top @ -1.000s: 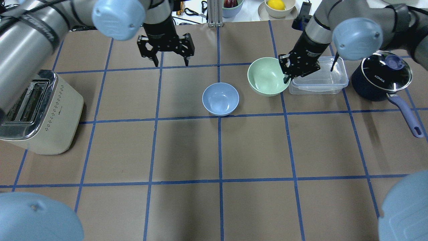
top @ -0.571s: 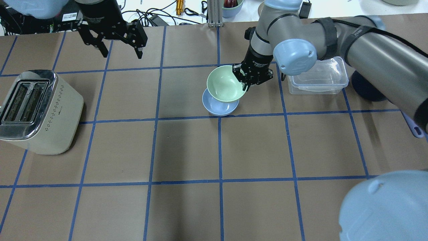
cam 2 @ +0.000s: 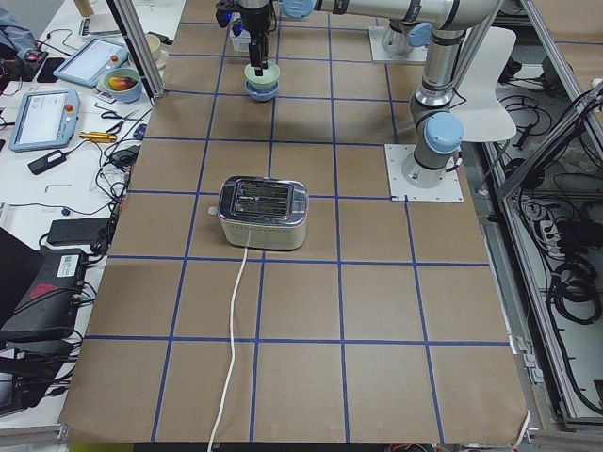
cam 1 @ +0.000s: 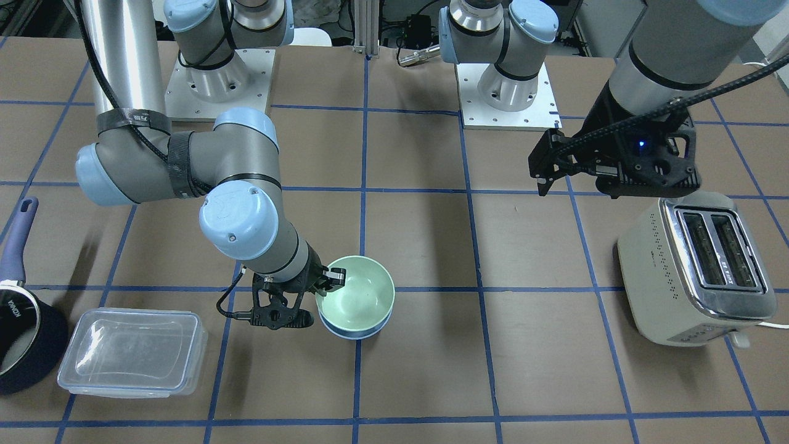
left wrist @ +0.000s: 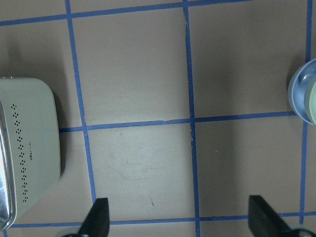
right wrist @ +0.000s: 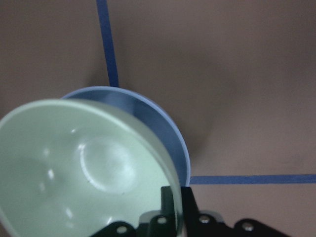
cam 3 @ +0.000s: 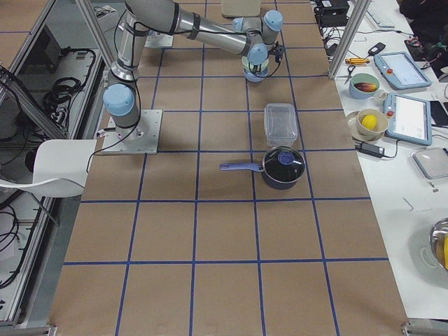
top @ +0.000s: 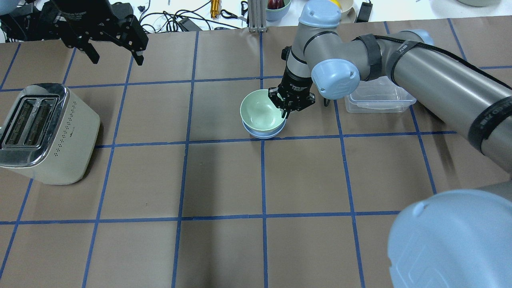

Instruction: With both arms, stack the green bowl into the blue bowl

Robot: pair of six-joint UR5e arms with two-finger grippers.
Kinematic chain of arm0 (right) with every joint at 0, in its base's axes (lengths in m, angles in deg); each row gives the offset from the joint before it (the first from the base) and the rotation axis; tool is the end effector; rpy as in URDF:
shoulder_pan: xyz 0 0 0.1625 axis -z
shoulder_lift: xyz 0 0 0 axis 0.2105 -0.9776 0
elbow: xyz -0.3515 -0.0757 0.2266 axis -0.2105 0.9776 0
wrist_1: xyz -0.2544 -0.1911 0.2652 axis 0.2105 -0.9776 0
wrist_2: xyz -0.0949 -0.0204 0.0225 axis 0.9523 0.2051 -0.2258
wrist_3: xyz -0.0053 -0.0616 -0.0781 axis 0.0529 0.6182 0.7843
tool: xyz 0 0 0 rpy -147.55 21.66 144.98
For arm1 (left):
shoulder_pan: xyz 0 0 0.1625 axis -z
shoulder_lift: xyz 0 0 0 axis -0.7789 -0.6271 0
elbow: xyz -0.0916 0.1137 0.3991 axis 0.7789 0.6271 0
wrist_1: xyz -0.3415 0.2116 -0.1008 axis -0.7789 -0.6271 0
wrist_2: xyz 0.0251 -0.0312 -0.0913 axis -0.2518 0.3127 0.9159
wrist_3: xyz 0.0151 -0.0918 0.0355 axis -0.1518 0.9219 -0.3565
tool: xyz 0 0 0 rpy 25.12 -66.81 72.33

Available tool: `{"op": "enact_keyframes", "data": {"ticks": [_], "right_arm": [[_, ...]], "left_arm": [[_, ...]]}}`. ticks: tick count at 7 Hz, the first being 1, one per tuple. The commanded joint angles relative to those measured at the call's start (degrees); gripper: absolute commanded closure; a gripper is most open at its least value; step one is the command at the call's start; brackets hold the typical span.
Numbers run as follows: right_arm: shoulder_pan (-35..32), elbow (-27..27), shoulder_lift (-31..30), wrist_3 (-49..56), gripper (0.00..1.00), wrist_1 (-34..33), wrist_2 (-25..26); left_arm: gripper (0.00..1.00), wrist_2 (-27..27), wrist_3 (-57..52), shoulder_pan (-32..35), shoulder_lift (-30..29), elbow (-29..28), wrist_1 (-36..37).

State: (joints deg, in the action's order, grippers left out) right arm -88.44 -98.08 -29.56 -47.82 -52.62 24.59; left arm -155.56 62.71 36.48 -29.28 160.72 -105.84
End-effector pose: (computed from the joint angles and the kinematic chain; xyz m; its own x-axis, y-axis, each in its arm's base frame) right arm 0.2702 -0.6090 0.2629 -0.9778 0.1015 -0.1832 0.0836 0.9912 0.1030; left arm -0.1053 -0.5592 0.5124 -0.9972 0.0582 -0.0473 0.0562 0.9975 0.0426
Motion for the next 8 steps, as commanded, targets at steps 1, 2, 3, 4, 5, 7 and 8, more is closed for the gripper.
{"op": "enact_keyframes", "data": {"ticks": [1,2,3,4,5,7,8], "right_arm": [[1.00,0.47,-1.93,-0.06,0.00,-0.79,0.28],[1.88,0.47,-4.38,0.11,0.00,2.52,0.62],[4.84,0.21,-9.71,0.98,0.00,7.25,4.80],[8.79,-0.06,-14.90,5.69,0.00,13.56,6.93],[11.61,-0.41,-19.48,11.13,0.00,17.45,9.83],[12.34,-0.41,-26.08,11.63,0.00,22.65,11.88],[12.08,-0.41,-27.33,11.54,0.00,24.85,11.88]], "left_arm": [[0.00,-0.04,-0.21,0.08,2.23,5.10,3.52],[0.00,-0.04,-0.30,-0.01,2.42,6.42,6.68],[0.00,0.22,-0.21,0.07,2.42,6.61,7.59],[0.00,0.04,0.05,0.08,1.72,7.31,7.60],[0.00,-0.04,0.05,0.08,1.72,7.58,8.99],[0.00,0.13,0.05,0.08,2.15,7.93,9.18],[0.00,0.22,0.14,0.08,1.98,8.02,9.18]]}}
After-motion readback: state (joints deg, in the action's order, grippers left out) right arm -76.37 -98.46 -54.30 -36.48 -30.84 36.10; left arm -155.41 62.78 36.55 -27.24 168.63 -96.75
